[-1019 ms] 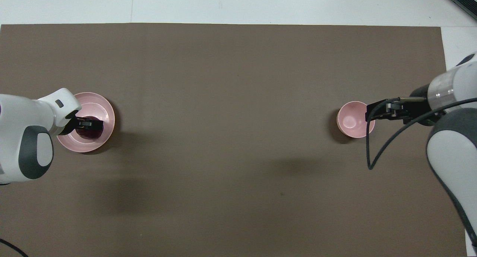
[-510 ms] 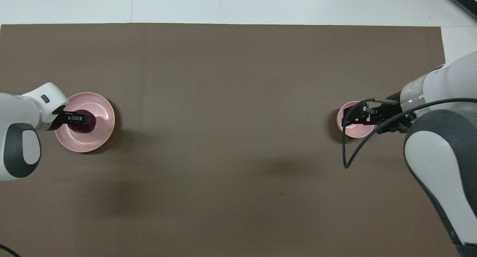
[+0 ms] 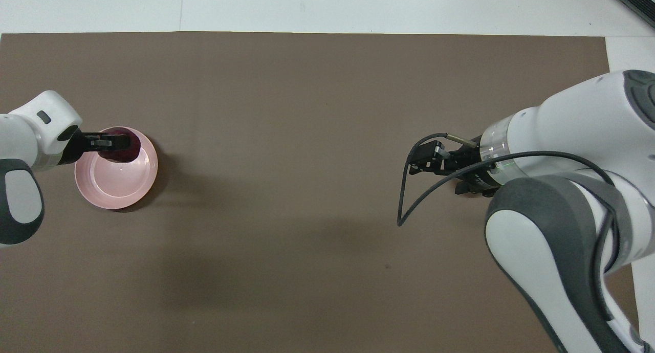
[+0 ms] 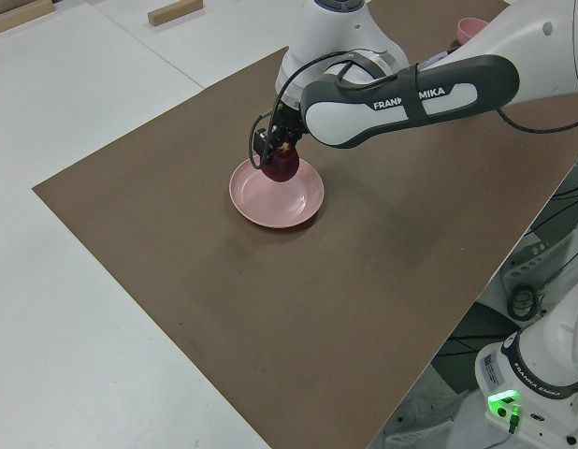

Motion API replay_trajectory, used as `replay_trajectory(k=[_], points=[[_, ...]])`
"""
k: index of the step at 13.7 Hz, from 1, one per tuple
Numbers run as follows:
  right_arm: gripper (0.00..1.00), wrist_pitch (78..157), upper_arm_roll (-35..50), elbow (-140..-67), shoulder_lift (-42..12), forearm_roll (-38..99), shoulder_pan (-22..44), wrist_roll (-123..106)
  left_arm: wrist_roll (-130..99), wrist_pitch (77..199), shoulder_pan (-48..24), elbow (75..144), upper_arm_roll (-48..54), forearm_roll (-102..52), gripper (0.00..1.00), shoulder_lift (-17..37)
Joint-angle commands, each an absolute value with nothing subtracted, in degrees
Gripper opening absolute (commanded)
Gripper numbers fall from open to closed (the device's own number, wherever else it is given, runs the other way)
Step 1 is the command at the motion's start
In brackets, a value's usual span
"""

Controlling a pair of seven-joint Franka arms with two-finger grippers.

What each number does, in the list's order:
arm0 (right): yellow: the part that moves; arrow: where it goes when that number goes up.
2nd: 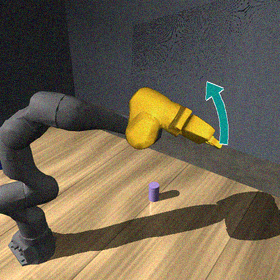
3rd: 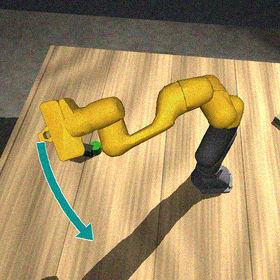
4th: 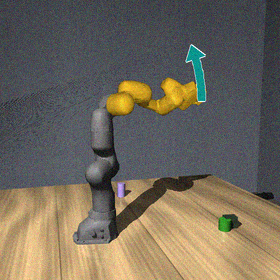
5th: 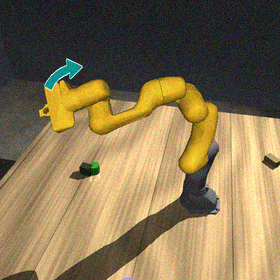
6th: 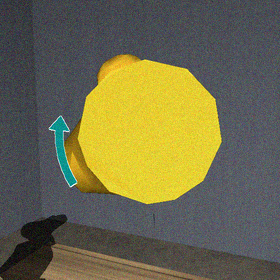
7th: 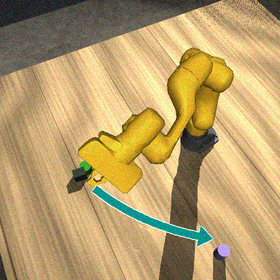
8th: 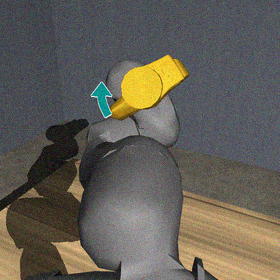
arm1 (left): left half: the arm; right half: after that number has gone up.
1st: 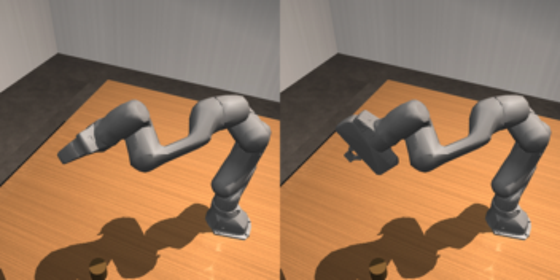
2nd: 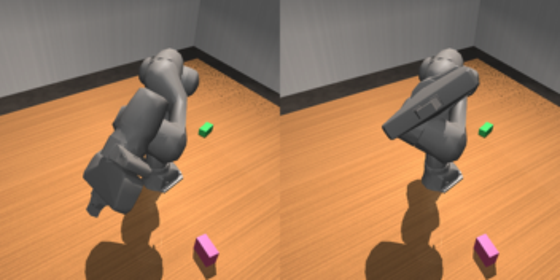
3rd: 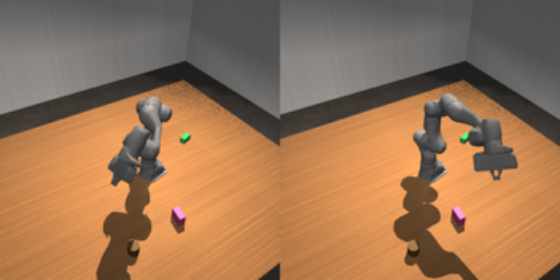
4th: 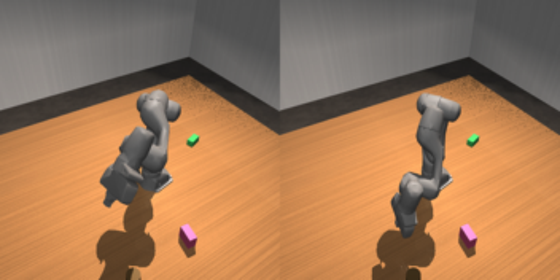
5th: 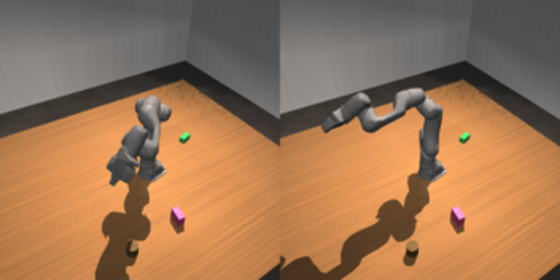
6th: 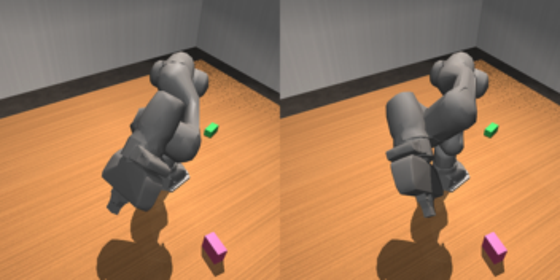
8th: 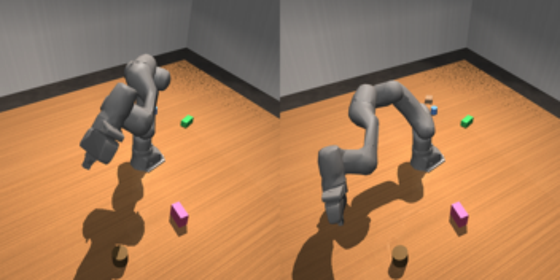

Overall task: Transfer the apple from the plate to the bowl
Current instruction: 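Lift the apple with the left gripper while the right gripper approaches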

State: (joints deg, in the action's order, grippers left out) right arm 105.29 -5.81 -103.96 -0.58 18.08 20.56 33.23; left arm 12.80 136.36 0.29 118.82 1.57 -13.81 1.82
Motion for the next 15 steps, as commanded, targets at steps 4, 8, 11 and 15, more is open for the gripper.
replay_trajectory(k=[4, 8, 11, 15], points=[[1.0, 110.2, -5.98, -104.77, -2.28, 30.38, 20.13, 44.01, 7.13, 138.59, -7.55, 116.98, 4.64, -31.95, 0.0, 2.11], [1.0, 114.17, -5.98, -104.77, -3.95, 40.75, 20.13, 52.02, 3.34, 144.75, -7.65, 117.16, 12.03, -38.74, 0.0, 2.2], [1.0, 118.46, -6.06, -104.77, -6.15, 51.64, 20.04, 59.04, 3.43, 148.17, -7.65, 117.16, 17.56, -44.89, 0.0, 2.2], [1.0, 119.44, -6.06, -104.33, -9.57, 62.11, 18.46, 60.03, 3.52, 154.75, -7.56, 116.81, 26.52, -51.93, 0.0, 2.72]])
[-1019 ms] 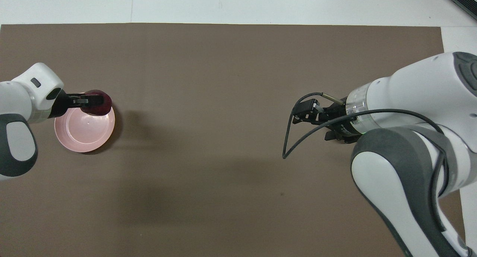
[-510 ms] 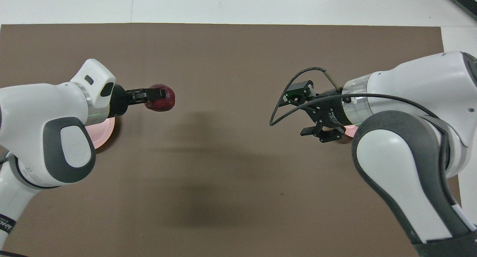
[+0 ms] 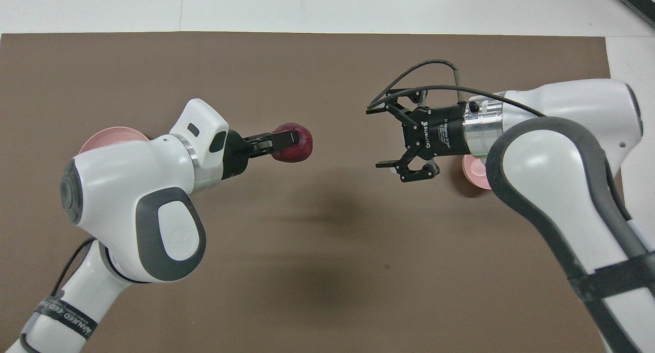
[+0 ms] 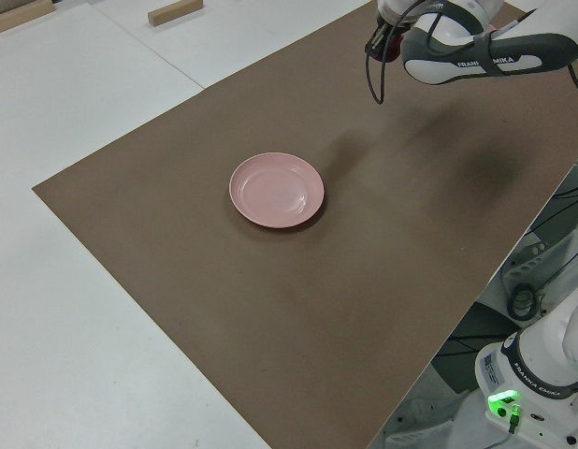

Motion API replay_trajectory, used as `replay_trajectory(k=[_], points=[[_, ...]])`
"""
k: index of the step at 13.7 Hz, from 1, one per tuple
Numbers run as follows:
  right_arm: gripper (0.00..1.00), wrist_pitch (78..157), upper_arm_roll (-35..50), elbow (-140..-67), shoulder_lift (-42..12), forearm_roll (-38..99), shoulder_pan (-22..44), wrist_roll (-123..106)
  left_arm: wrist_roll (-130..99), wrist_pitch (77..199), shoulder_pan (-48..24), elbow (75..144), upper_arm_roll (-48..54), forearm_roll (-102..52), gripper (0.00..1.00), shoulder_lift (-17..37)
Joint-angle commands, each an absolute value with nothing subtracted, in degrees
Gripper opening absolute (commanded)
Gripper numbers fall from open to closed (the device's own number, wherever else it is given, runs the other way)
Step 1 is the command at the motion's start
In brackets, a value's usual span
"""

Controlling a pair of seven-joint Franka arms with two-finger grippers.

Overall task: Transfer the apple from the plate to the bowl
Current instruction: 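Lift the apple with the left gripper while the right gripper approaches, then close the right gripper on the apple held by the left gripper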

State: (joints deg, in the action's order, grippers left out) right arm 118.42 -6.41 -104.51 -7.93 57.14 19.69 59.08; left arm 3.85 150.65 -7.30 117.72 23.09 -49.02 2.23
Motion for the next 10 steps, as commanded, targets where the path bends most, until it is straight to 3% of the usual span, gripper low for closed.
replay_trajectory(k=[1, 4, 10], points=[[1.0, 119.53, -6.06, -103.98, -10.36, 63.7, 18.54, 60.03, 3.86, 155.99, -7.47, 115.76, 28.63, -51.77, 0.0, 3.25], [1.0, 118.3, -5.98, -103.97, -11.59, 64.51, 18.02, 59.94, 3.52, 155.66, -8.34, 109.52, 30.76, -52.47, 0.0, 5.36], [1.0, 114.62, -6.06, -103.27, -11.69, 66.87, 16.71, 59.94, 3.52, 154.52, -8.61, 107.84, 30.85, -51.86, 0.0, 5.89]])
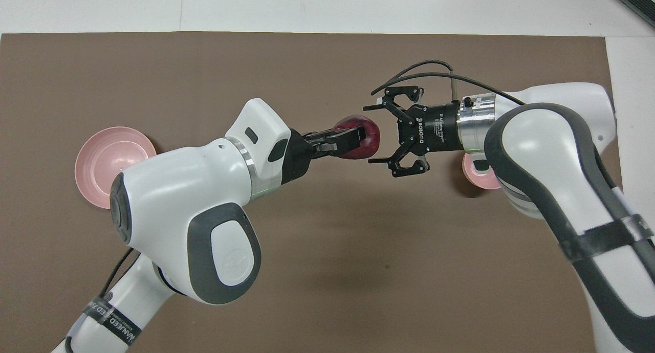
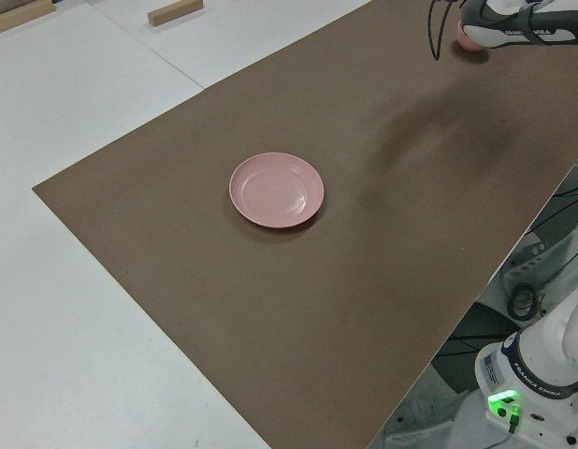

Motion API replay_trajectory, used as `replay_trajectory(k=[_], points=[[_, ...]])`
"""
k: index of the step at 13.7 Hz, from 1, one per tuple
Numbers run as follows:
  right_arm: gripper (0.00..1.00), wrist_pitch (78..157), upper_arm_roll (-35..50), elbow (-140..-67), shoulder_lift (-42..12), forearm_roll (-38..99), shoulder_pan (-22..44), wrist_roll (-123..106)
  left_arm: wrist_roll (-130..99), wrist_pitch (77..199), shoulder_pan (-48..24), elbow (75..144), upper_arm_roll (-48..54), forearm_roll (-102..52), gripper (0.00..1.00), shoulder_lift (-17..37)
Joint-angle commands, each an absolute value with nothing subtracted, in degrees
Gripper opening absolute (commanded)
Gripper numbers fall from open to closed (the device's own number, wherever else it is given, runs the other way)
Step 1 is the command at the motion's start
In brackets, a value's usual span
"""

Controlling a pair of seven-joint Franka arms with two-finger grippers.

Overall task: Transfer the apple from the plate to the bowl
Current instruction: 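Close the right gripper on the apple held by the left gripper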

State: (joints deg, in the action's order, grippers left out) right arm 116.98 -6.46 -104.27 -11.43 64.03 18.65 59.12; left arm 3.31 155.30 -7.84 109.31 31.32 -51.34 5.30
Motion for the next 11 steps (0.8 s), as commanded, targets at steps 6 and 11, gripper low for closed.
replay_trajectory(k=[6, 11], points=[[1.0, 114.08, -6.06, -102.83, -11.51, 70.31, 16.43, 59.94, 2.9, 152.75, -8.61, 105.83, 30.94, -50.63, 0.0, 7.73], [1.0, 111.8, -6.15, -103.53, -9.67, 69.44, 16.52, 59.95, 1.49, 152.67, -8.53, 105.03, 30.94, -49.13, 0.0, 8.35]])
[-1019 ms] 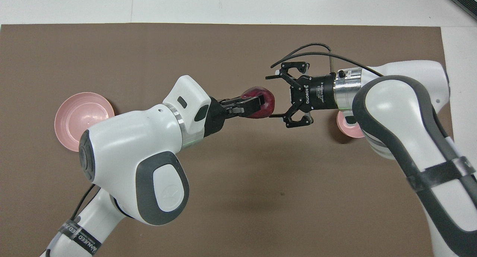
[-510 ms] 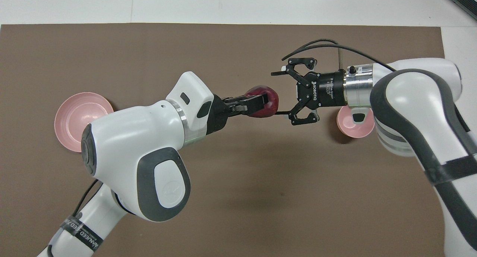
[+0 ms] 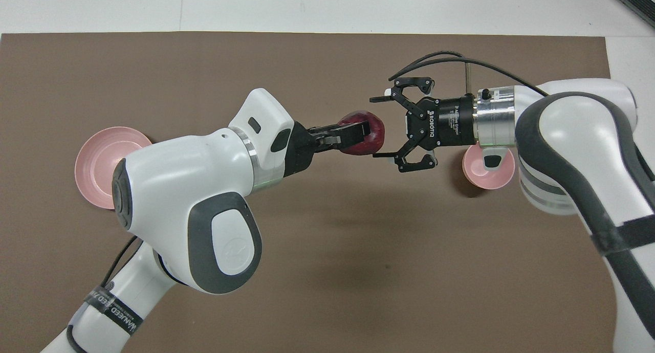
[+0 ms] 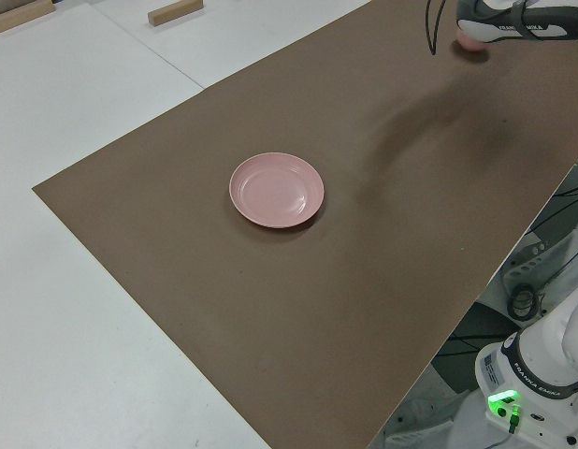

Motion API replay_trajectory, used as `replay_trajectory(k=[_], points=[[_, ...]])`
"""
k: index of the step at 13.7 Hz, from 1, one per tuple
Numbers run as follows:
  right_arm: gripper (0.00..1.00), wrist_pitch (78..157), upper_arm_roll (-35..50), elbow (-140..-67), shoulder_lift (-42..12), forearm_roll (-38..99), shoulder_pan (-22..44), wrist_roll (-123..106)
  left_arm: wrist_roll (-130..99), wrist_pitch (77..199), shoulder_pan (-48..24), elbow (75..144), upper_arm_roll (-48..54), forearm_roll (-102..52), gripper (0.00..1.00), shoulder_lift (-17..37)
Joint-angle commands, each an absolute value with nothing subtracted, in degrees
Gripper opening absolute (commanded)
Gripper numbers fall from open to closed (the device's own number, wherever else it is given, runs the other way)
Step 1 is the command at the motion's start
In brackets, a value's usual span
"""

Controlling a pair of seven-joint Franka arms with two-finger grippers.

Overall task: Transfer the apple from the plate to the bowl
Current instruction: 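Close the right gripper on the apple held by the left gripper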

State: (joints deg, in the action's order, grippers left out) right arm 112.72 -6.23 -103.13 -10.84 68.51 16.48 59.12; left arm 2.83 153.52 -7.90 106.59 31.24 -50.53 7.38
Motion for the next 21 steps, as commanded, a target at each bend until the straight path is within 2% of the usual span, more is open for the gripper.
replay_trajectory(k=[1, 8, 9, 10, 11, 12, 13, 14, 16, 17, 18, 21], points=[[1.0, 111.88, -6.15, -103.71, -9.49, 69.26, 16.52, 59.85, 1.41, 152.75, -8.44, 105.03, 30.94, -49.13, 0.0, 8.35], [1.0, 113.03, -6.15, -104.32, -9.41, 69.08, 18.54, 60.65, -0.61, 152.93, -9.66, 104.94, 30.94, -49.13, 0.0, 8.35], [0.75, 113.03, -6.15, -104.33, -9.4, 69.0, 18.46, 60.56, -0.7, 153.19, -9.67, 105.03, 30.94, -49.22, 0.0, 8.35], [0.21, 113.03, -6.15, -104.24, -9.49, 68.99, 18.28, 60.56, -0.79, 153.54, -9.67, 105.03, 30.94, -49.22, 0.0, 8.35], [0.0, 112.77, -6.15, -104.15, -9.49, 68.99, 18.02, 61.43, -1.23, 153.54, -9.67, 105.03, 30.94, -49.22, 0.0, 8.35], [0.0, 112.42, -6.15, -103.89, -9.49, 68.82, 17.67, 62.83, -1.75, 153.46, -9.67, 105.03, 30.94, -49.22, 0.0, 8.26], [0.0, 112.15, -6.15, -103.63, -9.67, 68.12, 17.58, 63.1, -1.76, 153.37, -9.67, 105.03, 30.94, -49.22, 0.07, 8.26], [0.0, 112.15, -6.15, -103.45, -9.75, 67.85, 17.58, 63.11, -1.76, 153.28, -9.67, 105.03, 30.94, -49.22, 0.23, 8.26], [0.0, 112.06, -6.15, -103.45, -9.84, 66.72, 17.49, 62.41, -1.93, 153.63, -9.49, 105.03, 30.94, -49.22, 0.83, 8.26], [0.0, 112.06, -6.15, -103.36, -9.93, 64.71, 17.4, 62.05, -2.02, 153.63, -9.41, 105.03, 30.94, -49.22, 0.96, 8.17], [0.0, 112.06, -6.15, -103.19, -10.02, 62.51, 17.23, 61.27, -2.11, 153.55, -9.32, 105.03, 30.85, -49.31, 1.0, 7.83], [0.0, 111.71, -6.42, -103.18, -9.67, 61.18, 17.14, 60.12, -4.83, 152.84, -8.79, 105.73, 30.59, -49.22, 1.0, 7.21]])
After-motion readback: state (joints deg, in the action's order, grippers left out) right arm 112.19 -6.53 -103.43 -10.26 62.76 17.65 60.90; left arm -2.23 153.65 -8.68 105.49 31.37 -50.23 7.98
